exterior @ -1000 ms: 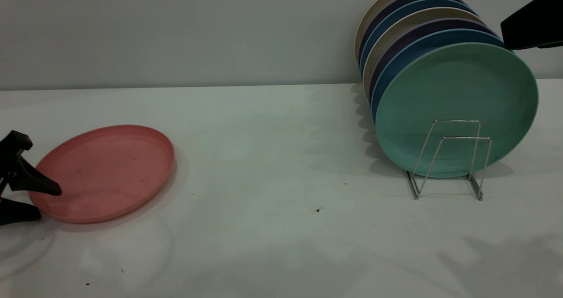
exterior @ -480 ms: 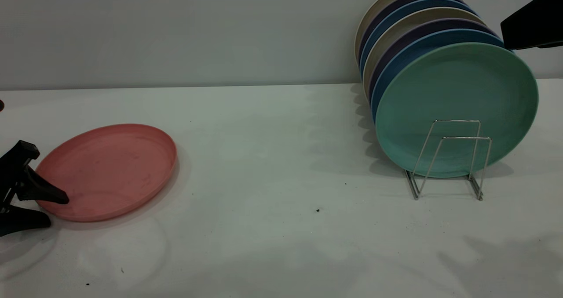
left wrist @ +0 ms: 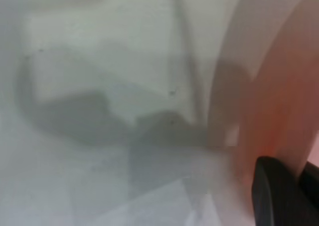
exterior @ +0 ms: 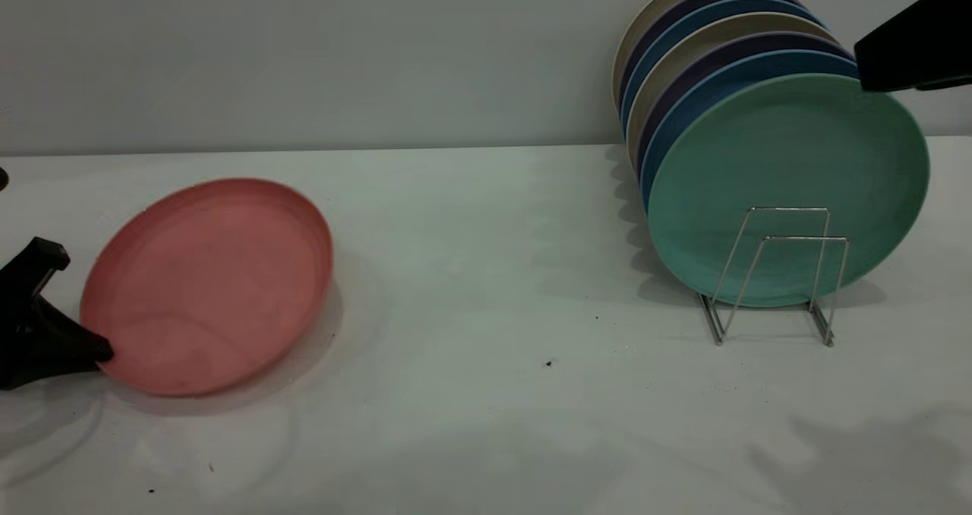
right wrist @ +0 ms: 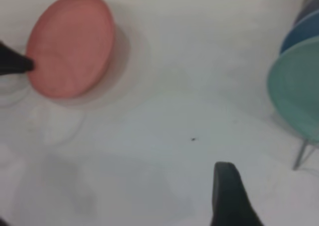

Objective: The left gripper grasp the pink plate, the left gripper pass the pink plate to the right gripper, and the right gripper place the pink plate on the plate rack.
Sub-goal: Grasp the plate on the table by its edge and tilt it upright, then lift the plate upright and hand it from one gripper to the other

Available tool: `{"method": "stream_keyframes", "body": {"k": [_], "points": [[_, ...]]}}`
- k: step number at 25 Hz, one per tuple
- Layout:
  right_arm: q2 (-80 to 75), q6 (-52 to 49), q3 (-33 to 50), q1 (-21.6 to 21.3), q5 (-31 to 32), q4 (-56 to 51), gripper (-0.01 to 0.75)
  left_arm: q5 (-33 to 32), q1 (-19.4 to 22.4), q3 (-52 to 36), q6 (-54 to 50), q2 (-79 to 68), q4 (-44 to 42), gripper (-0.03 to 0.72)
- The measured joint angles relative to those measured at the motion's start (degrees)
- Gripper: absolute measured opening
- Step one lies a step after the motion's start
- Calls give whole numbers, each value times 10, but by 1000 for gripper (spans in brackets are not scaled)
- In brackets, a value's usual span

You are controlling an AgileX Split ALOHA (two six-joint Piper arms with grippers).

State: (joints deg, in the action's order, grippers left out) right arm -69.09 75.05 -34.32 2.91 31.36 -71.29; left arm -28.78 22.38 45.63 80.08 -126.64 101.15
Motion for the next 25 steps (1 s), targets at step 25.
{"method": "stream_keyframes", "body": {"k": [25], "points": [[-206,162,-1,0,78,-212,443,-65,-196,43,75,86,-4,18]]}}
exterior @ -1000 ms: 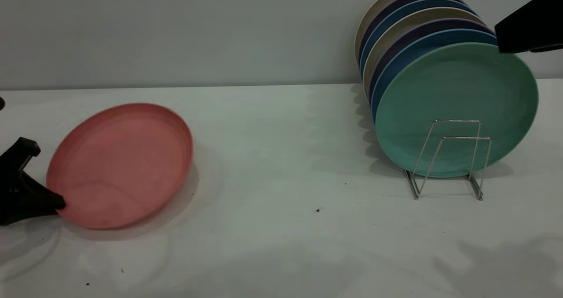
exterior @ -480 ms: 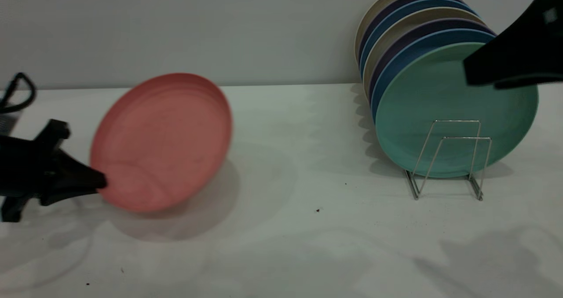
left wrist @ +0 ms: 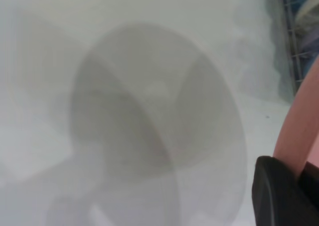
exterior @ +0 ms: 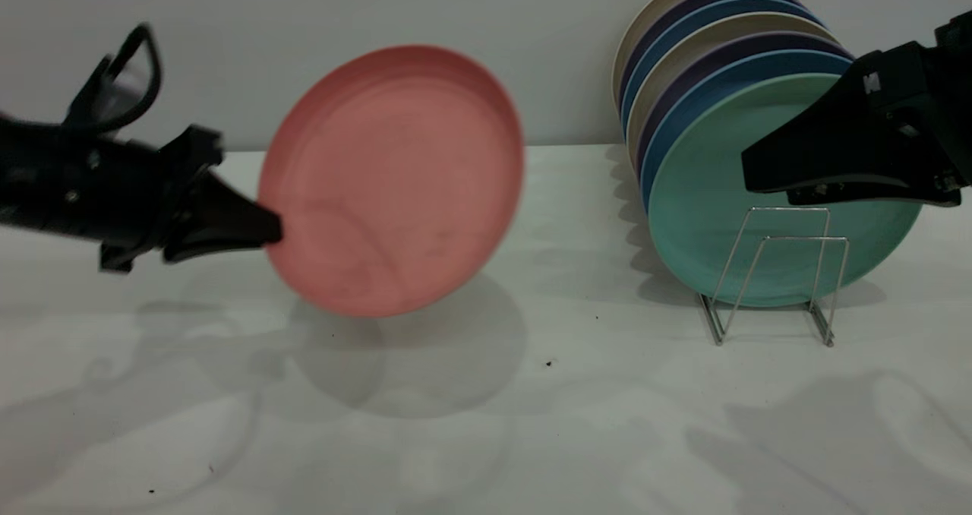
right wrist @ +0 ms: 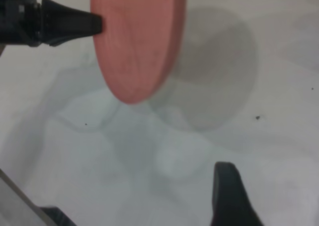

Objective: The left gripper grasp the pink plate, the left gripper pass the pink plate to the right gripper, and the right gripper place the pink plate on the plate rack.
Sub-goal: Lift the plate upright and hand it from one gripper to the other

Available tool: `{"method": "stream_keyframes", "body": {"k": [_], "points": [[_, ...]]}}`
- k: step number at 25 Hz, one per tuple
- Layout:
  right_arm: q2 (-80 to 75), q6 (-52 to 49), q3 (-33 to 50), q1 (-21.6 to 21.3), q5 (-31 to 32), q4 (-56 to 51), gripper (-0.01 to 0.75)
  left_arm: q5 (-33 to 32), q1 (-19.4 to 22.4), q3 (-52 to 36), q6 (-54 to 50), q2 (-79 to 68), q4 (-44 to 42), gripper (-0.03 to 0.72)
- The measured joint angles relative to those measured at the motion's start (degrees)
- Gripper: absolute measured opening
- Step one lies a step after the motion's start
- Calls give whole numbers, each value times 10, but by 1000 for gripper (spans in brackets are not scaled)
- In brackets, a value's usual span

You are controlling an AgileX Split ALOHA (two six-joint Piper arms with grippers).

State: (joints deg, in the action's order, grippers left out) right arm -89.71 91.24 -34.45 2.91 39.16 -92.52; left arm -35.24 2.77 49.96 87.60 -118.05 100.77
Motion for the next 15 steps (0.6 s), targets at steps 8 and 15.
{"method": "stream_keyframes", "body": {"k": [8,15], "points": [[-36,39,-16,5,13,-49,443,19,-90,30,-17,2,-3,17],[-62,42,-38,5,20,-63,443,20,-137,56,-38,2,-3,17]]}}
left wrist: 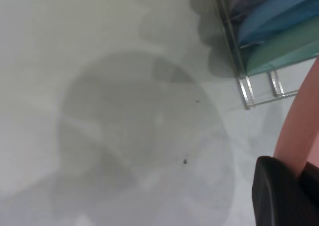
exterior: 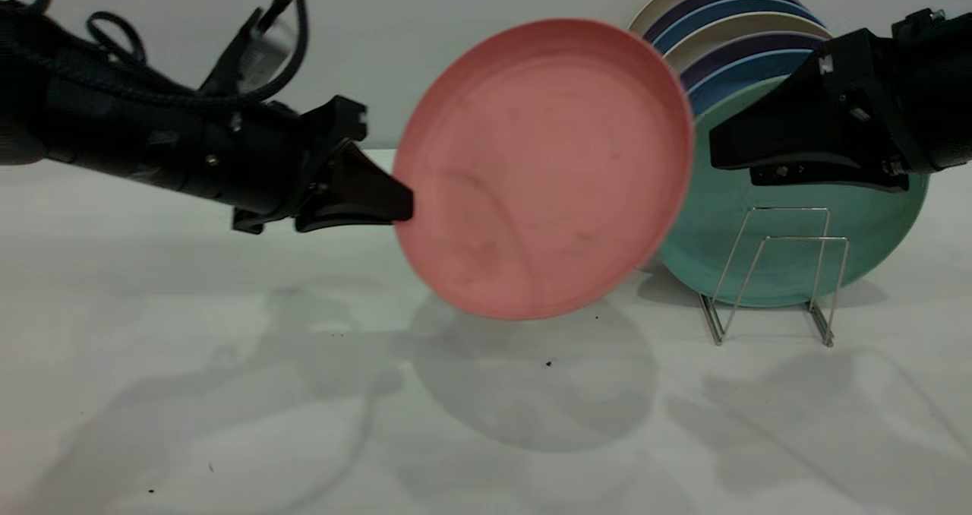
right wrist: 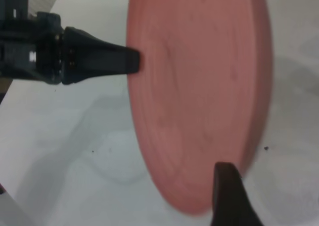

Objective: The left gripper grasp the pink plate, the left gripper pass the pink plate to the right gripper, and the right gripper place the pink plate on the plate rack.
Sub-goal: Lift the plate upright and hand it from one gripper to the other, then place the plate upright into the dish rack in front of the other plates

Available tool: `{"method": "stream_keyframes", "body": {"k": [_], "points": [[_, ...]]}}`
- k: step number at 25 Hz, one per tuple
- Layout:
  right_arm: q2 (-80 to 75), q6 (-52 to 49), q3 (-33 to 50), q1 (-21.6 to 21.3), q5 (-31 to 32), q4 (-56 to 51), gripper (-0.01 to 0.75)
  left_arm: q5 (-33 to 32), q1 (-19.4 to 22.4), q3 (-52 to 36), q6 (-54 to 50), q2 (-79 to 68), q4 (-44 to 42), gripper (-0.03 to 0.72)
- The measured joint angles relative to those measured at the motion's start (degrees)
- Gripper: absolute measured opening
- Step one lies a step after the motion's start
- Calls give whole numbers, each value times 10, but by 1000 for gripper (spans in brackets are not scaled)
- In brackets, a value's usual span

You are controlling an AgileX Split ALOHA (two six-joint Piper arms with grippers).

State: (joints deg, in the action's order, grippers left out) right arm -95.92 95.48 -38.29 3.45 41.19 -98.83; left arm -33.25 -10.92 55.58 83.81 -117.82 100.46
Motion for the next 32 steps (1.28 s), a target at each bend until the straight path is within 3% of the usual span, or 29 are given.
{"method": "stream_keyframes", "body": {"k": [10,13,15,18,19,20,26,32], "points": [[-12,14,-2,0,-3,-24,443,-2,-57,18,-17,0,0,16],[-22,15,-2,0,-5,-24,431,-29,-75,28,-20,0,-1,16],[-26,15,-2,0,-5,-24,395,-42,-81,35,-21,0,-3,18],[-27,16,-2,-1,-10,-27,241,-47,-81,41,-21,-1,-5,27],[-27,17,-3,-2,-11,-27,151,-48,-79,41,-21,-1,-6,28],[-27,19,-3,-4,-11,-29,134,-52,-76,42,-21,-1,-9,31],[-27,78,-4,-36,10,-22,137,-107,-47,43,-28,-1,-13,105],[-28,245,-5,-106,39,23,137,-112,36,44,-51,-1,-36,305]]}}
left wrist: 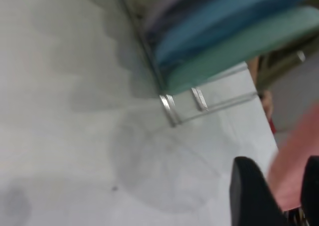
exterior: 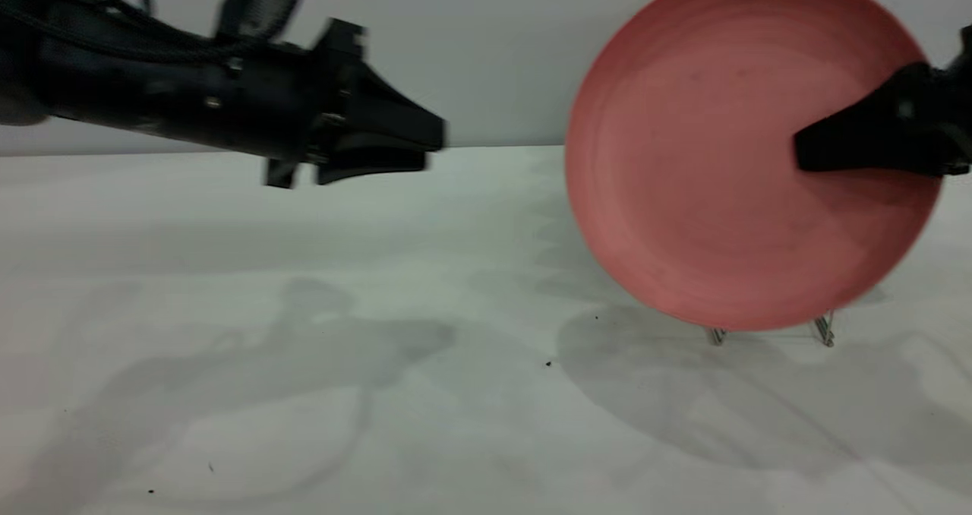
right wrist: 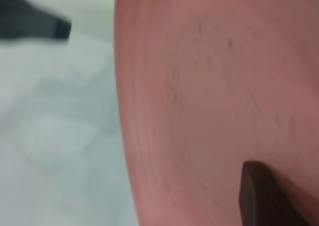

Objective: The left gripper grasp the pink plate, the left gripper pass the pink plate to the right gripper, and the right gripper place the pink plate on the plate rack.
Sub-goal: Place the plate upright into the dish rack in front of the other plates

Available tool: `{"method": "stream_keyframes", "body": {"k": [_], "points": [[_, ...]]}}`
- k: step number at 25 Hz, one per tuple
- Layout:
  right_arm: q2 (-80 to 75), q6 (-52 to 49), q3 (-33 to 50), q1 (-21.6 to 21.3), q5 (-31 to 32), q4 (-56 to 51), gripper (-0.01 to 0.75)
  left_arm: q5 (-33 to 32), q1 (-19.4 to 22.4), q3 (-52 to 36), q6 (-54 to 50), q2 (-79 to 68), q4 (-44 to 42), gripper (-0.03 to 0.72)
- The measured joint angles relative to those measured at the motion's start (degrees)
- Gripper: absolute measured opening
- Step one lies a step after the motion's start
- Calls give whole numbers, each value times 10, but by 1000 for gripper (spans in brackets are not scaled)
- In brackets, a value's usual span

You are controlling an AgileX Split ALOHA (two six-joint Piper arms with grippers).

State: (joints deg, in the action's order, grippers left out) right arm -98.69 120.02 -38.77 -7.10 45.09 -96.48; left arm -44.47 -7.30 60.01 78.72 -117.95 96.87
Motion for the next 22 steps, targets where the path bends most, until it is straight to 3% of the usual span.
{"method": "stream_keyframes", "body": {"k": [4,13,22], "points": [[0,16,-28,-28,20,66,137,1,49,0,-23,0,-28,390],[1,16,-167,-32,22,351,137,-1,73,0,-33,0,-78,404],[-5,16,-280,-32,18,397,137,15,73,0,-34,0,-81,404]]}}
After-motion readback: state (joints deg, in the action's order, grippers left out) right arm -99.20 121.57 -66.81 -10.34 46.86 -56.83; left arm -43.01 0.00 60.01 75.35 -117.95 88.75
